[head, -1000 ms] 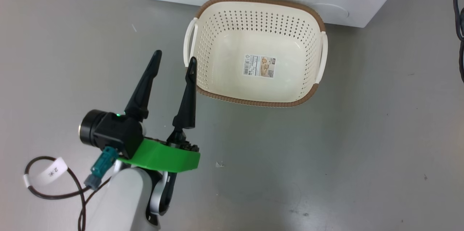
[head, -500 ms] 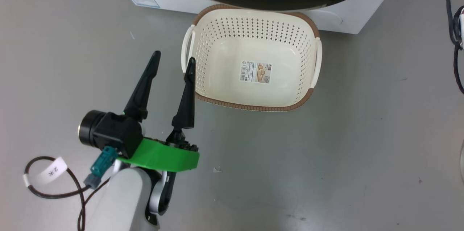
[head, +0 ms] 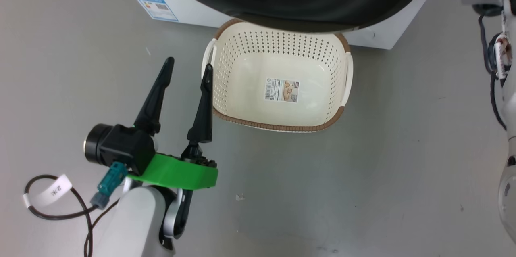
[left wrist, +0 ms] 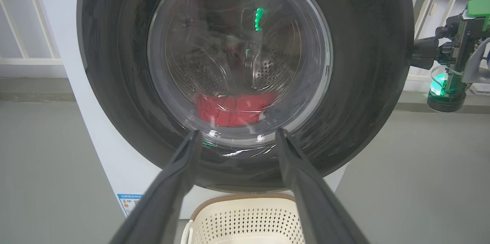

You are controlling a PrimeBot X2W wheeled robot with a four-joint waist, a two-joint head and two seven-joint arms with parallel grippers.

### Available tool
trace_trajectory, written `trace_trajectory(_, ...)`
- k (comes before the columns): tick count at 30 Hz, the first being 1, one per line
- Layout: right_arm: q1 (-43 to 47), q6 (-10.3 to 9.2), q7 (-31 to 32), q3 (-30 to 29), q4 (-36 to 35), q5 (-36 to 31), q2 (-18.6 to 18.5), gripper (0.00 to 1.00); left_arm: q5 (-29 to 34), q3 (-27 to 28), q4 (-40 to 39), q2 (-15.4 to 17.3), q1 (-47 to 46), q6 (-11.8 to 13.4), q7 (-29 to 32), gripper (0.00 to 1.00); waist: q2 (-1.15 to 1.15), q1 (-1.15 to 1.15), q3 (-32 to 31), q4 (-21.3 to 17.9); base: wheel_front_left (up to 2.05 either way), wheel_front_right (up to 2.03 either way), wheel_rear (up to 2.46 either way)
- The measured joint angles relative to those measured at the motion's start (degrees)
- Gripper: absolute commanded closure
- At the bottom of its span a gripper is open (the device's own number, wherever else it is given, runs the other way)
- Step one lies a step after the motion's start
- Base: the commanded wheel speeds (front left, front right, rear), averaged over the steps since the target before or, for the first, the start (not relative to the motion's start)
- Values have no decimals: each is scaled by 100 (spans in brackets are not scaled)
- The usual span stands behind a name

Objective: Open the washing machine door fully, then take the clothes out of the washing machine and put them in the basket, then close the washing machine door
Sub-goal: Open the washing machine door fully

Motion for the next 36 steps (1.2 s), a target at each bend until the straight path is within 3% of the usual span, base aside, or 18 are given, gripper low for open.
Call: trace_trajectory(36,1920,1,298,381,-994,668,270,100,-4,47,188,3,467,-41,0,0,0,0,-1071,75,0,0,0)
